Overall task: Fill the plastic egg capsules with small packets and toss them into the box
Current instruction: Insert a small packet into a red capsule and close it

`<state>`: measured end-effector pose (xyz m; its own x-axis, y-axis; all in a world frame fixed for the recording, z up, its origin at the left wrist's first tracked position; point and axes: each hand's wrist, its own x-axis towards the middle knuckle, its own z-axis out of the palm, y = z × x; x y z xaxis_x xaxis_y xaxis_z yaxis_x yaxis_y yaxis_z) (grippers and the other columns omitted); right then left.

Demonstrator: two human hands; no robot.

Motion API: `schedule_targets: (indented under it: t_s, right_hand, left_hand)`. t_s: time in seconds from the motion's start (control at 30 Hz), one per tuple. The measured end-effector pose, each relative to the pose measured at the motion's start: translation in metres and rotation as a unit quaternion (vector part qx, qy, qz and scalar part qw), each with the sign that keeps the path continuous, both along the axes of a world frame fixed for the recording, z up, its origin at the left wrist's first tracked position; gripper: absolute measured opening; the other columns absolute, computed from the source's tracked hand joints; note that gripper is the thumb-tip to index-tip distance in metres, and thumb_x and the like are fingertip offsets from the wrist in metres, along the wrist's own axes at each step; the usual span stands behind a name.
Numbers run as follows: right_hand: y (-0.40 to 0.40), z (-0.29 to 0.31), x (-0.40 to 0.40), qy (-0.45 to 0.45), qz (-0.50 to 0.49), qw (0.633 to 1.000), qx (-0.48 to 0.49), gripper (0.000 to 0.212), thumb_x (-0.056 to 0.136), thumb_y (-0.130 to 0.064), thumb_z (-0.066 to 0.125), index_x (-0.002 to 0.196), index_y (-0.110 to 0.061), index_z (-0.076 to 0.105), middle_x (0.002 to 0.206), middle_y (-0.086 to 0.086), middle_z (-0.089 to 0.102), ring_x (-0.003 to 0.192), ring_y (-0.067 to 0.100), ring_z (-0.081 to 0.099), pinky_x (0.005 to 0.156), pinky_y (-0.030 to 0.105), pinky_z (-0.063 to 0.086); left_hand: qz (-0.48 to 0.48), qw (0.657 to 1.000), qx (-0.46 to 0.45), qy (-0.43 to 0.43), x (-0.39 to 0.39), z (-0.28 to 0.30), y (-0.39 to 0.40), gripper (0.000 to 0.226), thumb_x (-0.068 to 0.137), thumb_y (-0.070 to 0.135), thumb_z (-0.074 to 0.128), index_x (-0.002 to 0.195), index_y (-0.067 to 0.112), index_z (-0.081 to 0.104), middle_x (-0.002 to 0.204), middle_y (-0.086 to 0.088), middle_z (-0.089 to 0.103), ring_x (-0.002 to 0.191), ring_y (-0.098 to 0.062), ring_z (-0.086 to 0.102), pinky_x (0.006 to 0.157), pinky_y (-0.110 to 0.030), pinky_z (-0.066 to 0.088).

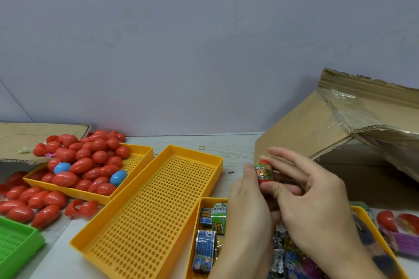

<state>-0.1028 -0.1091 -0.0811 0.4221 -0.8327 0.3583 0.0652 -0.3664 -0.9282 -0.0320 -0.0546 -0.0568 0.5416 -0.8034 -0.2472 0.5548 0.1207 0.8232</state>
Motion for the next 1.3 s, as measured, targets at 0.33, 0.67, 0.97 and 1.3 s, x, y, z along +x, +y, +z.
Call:
schedule_targets:
  t_s: [0.33,0.67,0.97,1.3]
  right_hand:
    - [0.001,-0.001,0.003,0.009,-0.026,0.999,-0.017,0.063,0.075,0.011,0.074,0.097,-0.048,0.067,0.096,-0.032,0.071,0.073,0.002,0.073,0.067,0.015,0.057]
    - [0.001,0.003,-0.004,0.08,-0.063,0.99,-0.093,0.054,0.077,-0.013,0.081,0.121,-0.04,0.065,0.104,-0.031,0.068,0.105,-0.018,0.057,0.079,-0.007,0.038]
    - [0.005,0.007,-0.004,0.07,-0.032,0.991,-0.108,0.052,0.086,-0.027,0.068,0.131,-0.048,0.053,0.123,-0.034,0.06,0.115,-0.008,0.056,0.088,0.016,0.049]
    - [-0.001,0.007,-0.006,0.077,-0.008,0.996,-0.031,0.041,0.095,-0.013,0.051,0.117,-0.046,0.061,0.115,-0.031,0.062,0.11,-0.014,0.052,0.084,0.006,0.045]
  left_hand:
    - [0.014,0.999,-0.003,0.033,-0.003,0.004,0.001,0.05,0.107,0.033,0.033,0.081,0.006,0.066,0.069,-0.026,0.071,0.059,-0.03,0.073,0.048,-0.03,0.058]
    - [0.074,0.967,0.071,-0.234,0.009,0.0,0.005,0.024,0.09,0.04,0.065,0.1,0.018,0.066,0.09,0.0,0.071,0.08,-0.013,0.071,0.072,-0.039,0.062]
    - [0.07,0.994,0.023,-0.08,0.022,0.006,0.01,0.012,0.093,0.011,0.064,0.092,0.003,0.073,0.087,-0.018,0.075,0.079,-0.025,0.075,0.064,-0.027,0.059]
    - [0.139,0.981,0.053,-0.123,0.022,0.024,0.01,0.016,0.083,0.005,0.073,0.095,0.011,0.065,0.101,-0.012,0.073,0.092,-0.022,0.072,0.08,-0.031,0.054]
